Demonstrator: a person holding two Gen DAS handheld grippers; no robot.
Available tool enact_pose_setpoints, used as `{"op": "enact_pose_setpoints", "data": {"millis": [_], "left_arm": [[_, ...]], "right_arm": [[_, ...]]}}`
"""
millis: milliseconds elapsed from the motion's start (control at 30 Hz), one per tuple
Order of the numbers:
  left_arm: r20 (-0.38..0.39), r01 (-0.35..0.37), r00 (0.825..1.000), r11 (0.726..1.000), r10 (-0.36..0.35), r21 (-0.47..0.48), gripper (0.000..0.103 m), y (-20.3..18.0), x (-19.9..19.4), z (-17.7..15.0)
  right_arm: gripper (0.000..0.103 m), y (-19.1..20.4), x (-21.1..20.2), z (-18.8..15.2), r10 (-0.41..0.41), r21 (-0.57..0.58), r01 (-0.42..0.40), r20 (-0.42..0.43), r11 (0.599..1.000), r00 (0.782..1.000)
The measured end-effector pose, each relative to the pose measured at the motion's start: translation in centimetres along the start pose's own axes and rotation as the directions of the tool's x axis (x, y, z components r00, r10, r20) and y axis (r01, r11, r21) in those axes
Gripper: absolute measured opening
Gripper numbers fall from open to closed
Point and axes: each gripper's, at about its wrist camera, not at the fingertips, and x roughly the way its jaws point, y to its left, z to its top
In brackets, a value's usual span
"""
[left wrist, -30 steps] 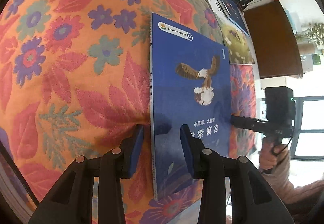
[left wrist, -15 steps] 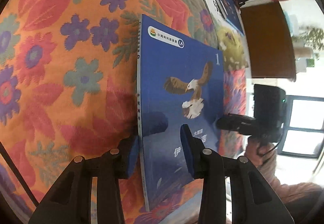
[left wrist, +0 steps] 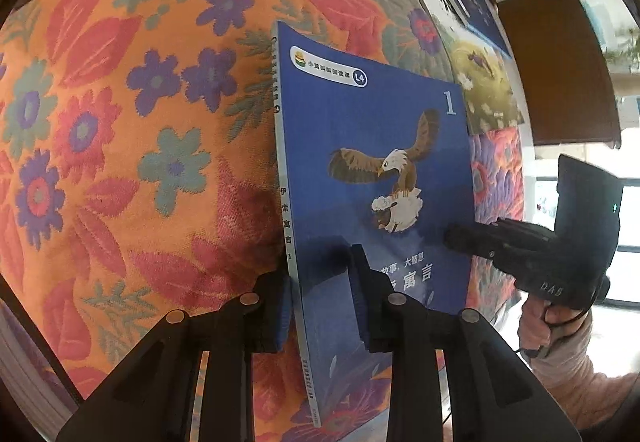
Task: Organize books
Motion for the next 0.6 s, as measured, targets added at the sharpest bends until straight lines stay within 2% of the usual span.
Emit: {"op": "enact_pose_setpoints", "data": {"millis": [100,300,400,467,600], "left_arm": [[0.022,0.001,1.0,1.0,-0.001,0.005,0.026,0.0,-0.1,-0.3],[0.086,-0.064,0.994,0.998,0.065,-0.007,0.026,-1.5,0.0,-1.1],[0.086,-0.08,0.993,0.996,0.083,-0.044,0.025,-1.2,-0.6,-1.7],[0.095,-0.119,0.988,0.992,0.122,-0.032,0.024,-1.4,-0.9,-2.2],[0.097,-0.169,0.982,0.985,0.165,0.032,0.024,-2.7,-1.6,-3.2]], "right_arm": [[0.013,-0.3,0.0,-0.1,0.004,0.008,-0.005,0.015,1.0,1.0],[0.018,0.7,-0.3,-1.3,-0.023,-0.016,0.025,0.111,1.0,0.993],[0.018,0.2,-0.6,-1.8,0.053,0.06,-0.061,0.12,0.996,0.991],[0.018,0.6,-0.8,-2.4,0.092,0.065,-0.1,0.126,0.993,0.988],[0.018,2.9,-1.2,-3.3,0.055,-0.005,-0.055,0.122,0.998,0.991]]}}
